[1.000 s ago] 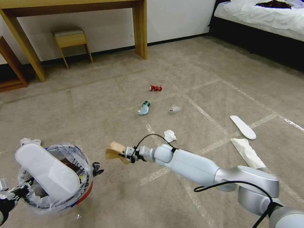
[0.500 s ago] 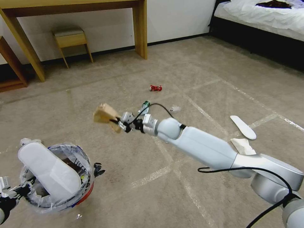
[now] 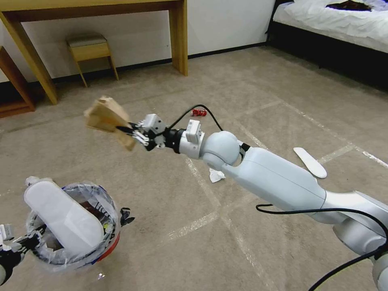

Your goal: Pick up the trash bin and place the garbage on the floor into it.

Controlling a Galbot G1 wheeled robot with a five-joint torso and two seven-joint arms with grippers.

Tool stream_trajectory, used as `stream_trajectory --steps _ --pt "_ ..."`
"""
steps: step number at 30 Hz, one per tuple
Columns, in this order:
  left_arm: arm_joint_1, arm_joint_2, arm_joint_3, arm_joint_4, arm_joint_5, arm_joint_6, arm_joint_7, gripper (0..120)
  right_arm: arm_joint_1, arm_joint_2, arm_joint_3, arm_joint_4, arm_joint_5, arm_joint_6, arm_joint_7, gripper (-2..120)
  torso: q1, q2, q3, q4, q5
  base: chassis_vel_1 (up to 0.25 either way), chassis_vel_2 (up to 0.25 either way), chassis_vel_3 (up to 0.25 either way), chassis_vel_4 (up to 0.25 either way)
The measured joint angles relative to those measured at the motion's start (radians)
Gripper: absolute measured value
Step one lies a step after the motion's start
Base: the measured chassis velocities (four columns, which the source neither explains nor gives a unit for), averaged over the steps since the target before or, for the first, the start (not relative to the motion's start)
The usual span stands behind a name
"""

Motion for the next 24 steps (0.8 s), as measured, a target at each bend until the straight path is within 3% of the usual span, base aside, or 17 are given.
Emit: stream_trajectory --steps 9,24 --pt "-0.004 -0.001 0.003 -0.002 -0.003 0.000 -0.003 1 0.009 0.085 -0.093 -0.021 0.055 0.038 0.013 4 0.000 0.000 0.000 -0.0002 -0.0001 0.000 0.000 0.000 0.000" --pt "-0.019 0.008 0.005 0.002 -0.019 0.000 -0.016 1 0.006 0.122 -0.247 -0.052 0.046 -0.002 0.052 4 0.000 0.000 0.000 -0.0001 0.0000 0.000 0.000 0.000 0.000"
